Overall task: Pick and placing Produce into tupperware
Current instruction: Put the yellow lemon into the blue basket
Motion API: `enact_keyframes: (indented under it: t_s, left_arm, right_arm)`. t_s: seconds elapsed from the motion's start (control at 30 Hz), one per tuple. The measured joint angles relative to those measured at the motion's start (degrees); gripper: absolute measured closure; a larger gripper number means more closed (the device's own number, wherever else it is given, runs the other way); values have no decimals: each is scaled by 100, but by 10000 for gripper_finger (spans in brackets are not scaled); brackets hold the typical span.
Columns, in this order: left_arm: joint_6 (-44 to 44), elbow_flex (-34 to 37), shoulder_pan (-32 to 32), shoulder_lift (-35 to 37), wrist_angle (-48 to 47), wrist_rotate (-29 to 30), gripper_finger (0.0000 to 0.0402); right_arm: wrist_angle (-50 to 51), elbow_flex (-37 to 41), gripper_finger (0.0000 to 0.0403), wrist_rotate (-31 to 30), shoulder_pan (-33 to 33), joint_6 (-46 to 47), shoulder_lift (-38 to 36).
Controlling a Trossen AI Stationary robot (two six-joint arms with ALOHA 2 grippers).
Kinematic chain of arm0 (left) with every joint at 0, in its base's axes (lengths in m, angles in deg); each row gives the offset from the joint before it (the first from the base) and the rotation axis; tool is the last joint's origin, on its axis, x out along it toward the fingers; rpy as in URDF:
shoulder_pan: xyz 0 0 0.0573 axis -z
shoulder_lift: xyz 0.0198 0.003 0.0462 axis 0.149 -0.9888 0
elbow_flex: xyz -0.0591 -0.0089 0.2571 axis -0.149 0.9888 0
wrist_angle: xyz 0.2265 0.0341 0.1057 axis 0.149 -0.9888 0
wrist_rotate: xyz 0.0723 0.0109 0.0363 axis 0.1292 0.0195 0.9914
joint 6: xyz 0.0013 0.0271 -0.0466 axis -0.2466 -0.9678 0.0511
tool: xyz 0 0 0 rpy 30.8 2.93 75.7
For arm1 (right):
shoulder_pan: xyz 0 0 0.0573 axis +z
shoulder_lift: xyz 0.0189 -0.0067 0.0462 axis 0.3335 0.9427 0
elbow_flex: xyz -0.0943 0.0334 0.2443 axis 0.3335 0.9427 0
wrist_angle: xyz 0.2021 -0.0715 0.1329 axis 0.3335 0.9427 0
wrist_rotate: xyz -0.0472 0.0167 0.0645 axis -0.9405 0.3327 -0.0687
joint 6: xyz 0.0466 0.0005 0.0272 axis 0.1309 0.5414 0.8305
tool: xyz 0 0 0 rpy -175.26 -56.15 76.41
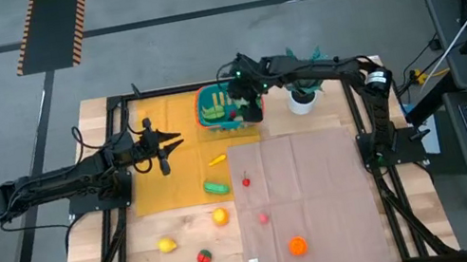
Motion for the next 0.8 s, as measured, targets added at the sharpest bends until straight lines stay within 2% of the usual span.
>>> enact_keyframes:
  t_s: [0.13, 0.27, 0.33, 0.47, 0.53, 0.67, 0.8]
  left_arm:
    - [0, 0, 0, 0, 27, 0, 321]
    - [0, 0, 4, 0, 88, -1, 329]
    - [0, 0, 4, 2, 88, -2, 334]
    - [2, 0, 4, 2, 85, -75, 343]
    - [-116, 0, 2, 2, 85, -497, 347]
    - [-557, 0, 9, 9, 76, -1756, 357]
    - [-406, 0, 85, 17, -77, -1986, 365]
  right_arm:
    - [351, -466, 129, 5, 0, 198, -104]
    - [-40, -122, 129, 0, 79, 479, -647]
    - [-499, 385, 129, -8, 197, 549, -955]
    - [-2022, 1747, 128, -92, 551, 778, -1646]
    - [-2787, 2462, 128, -414, 814, 831, -1966]
    - [-3973, 3573, 128, -1159, 1394, 850, -2458]
    - [-4754, 4200, 128, -1398, 1847, 1087, -2707]
